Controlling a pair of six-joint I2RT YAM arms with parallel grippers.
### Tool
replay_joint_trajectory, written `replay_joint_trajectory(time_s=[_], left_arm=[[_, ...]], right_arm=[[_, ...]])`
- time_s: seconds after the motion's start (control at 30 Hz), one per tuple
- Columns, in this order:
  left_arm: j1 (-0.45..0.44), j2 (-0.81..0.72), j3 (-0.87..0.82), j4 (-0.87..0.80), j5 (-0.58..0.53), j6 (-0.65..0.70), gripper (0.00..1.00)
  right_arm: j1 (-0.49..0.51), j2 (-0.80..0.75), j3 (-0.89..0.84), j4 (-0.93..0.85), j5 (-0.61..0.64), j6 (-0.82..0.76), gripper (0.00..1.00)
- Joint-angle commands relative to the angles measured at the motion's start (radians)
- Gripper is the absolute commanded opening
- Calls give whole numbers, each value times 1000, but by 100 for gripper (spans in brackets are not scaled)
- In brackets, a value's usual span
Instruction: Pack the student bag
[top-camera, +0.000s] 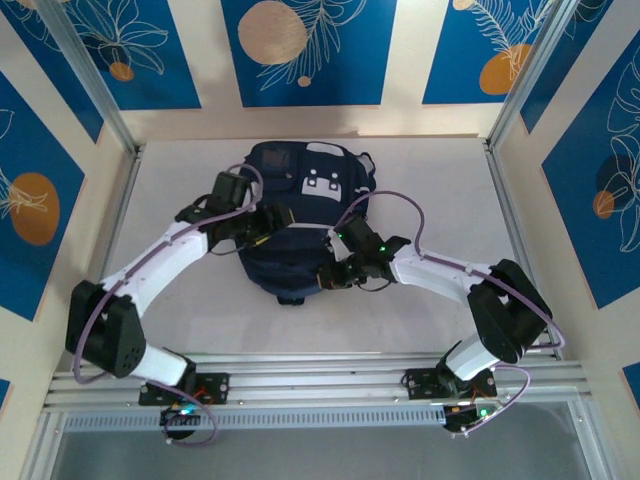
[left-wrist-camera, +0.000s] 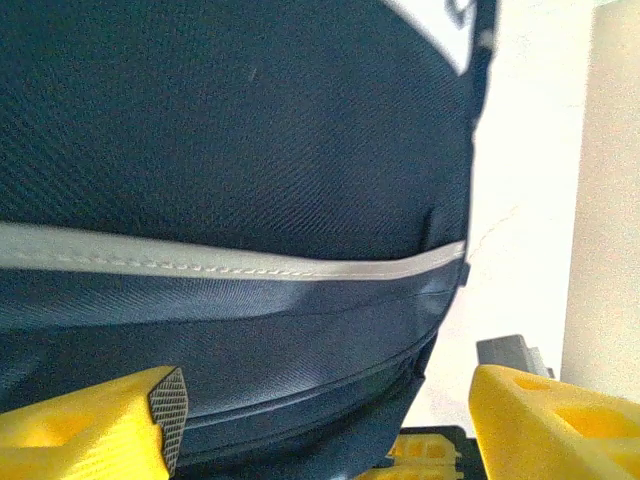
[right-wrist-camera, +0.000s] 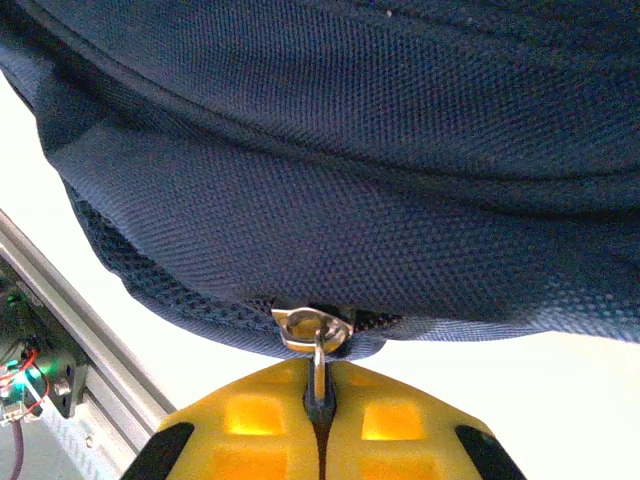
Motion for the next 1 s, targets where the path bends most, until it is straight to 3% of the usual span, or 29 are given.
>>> replay_joint_trajectory(time_s=[0.0, 0.07, 0.1, 0.23, 0.3, 0.43, 0.57, 0.87, 0.97], left_arm=[[-44, 43, -5, 67, 38, -218, 76], [-58, 63, 21, 66, 43, -217, 77], [-66, 74, 64, 29, 28, -153, 77], [-98, 107, 279, -148, -88, 315, 77], [-98, 120, 323, -150, -82, 513, 77], [-94, 294, 516, -303, -44, 724, 75], [-90, 499, 688, -470, 71, 828, 66], [-90, 601, 730, -495, 183, 858, 57], [-90, 611, 732, -509, 206, 865, 41]], right_arm=[[-7, -32, -19, 112, -6, 54, 0], [-7, -28, -14, 114, -13, 44, 0], [-8, -26, -10, 109, -14, 33, 0], [-9, -29, -10, 87, -9, -24, 0], [-13, -38, -22, 89, -5, -43, 0], [-38, -56, -48, 113, -31, -49, 0], [-70, -75, -73, 138, -63, -37, 0], [-99, -88, -96, 151, -106, -35, 0], [-105, -83, -95, 147, -107, -37, 0]])
